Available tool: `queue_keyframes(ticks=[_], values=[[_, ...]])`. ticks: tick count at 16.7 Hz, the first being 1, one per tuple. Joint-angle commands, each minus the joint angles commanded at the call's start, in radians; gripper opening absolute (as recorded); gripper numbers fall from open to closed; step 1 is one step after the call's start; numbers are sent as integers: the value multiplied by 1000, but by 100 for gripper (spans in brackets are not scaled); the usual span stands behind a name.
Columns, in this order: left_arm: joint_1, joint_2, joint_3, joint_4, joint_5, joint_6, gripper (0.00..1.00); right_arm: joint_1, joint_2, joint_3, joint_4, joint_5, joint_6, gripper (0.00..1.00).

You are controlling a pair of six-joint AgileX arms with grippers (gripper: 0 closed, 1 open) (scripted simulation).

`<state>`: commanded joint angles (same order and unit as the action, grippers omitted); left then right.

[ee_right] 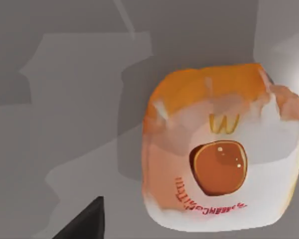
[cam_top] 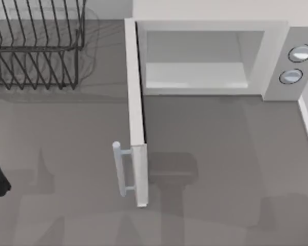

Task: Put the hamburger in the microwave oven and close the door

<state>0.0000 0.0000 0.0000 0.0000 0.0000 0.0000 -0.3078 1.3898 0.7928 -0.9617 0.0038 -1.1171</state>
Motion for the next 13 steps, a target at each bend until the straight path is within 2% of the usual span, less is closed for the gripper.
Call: queue_keyframes(ticks=[7, 13], values=[[0, 0, 0, 0, 0, 0, 100, 2, 12, -9, 14, 0, -3, 100], [0, 0, 0, 0, 0, 0, 100, 1, 138, -127, 272, 0, 0, 100]])
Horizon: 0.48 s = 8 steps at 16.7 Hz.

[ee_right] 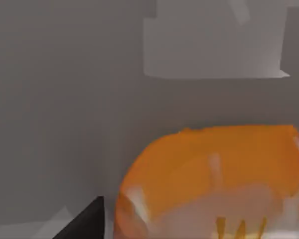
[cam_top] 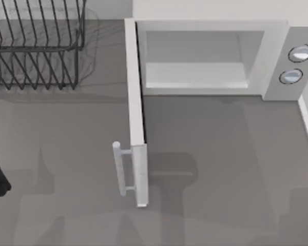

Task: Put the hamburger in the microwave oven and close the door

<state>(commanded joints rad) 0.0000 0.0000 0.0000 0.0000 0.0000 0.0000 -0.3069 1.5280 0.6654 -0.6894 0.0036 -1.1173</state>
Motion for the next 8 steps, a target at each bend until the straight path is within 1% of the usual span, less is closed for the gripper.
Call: queue_keyframes(ticks=[3, 8], values=[[0, 0, 0, 0, 0, 0, 100, -1, 57, -52, 101, 0, 0, 100], [0, 0, 0, 0, 0, 0, 100, -1, 68, -60, 116, 0, 0, 100]])
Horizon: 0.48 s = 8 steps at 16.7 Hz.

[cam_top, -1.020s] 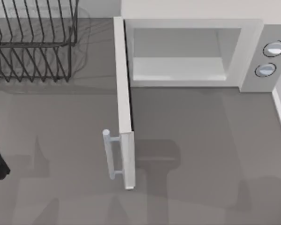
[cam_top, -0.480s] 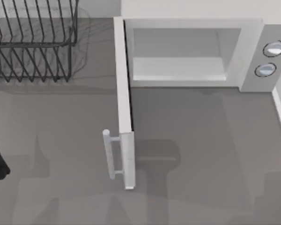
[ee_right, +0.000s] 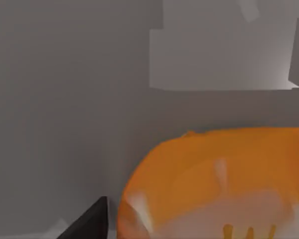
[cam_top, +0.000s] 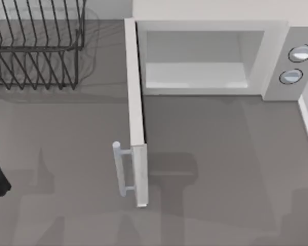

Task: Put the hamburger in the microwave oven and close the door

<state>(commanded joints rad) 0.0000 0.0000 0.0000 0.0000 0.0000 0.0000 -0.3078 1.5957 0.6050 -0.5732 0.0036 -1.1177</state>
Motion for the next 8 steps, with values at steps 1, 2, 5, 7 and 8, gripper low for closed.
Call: queue_keyframes(ticks=[1, 2, 5, 7, 8], values=[[0, 0, 0, 0, 0, 0, 100, 0, 0, 0, 0, 0, 0, 92], [0, 0, 0, 0, 0, 0, 100, 0, 0, 0, 0, 0, 0, 85], [0, 0, 0, 0, 0, 0, 100, 0, 0, 0, 0, 0, 0, 62], [0, 0, 0, 0, 0, 0, 100, 0, 0, 0, 0, 0, 0, 47], [0, 0, 0, 0, 0, 0, 100, 0, 0, 0, 0, 0, 0, 40]])
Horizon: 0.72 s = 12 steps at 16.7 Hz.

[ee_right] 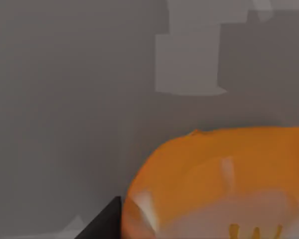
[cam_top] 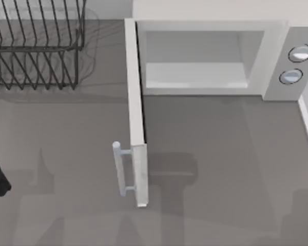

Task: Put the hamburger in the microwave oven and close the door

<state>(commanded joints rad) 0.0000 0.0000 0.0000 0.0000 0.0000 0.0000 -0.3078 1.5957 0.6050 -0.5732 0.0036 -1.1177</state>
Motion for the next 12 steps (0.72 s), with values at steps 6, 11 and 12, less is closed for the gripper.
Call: queue_keyframes(ticks=[6, 11, 12], values=[[0, 0, 0, 0, 0, 0, 100, 0, 0, 0, 0, 0, 0, 0], [0, 0, 0, 0, 0, 0, 100, 0, 0, 0, 0, 0, 0, 0], [0, 0, 0, 0, 0, 0, 100, 0, 0, 0, 0, 0, 0, 0]])
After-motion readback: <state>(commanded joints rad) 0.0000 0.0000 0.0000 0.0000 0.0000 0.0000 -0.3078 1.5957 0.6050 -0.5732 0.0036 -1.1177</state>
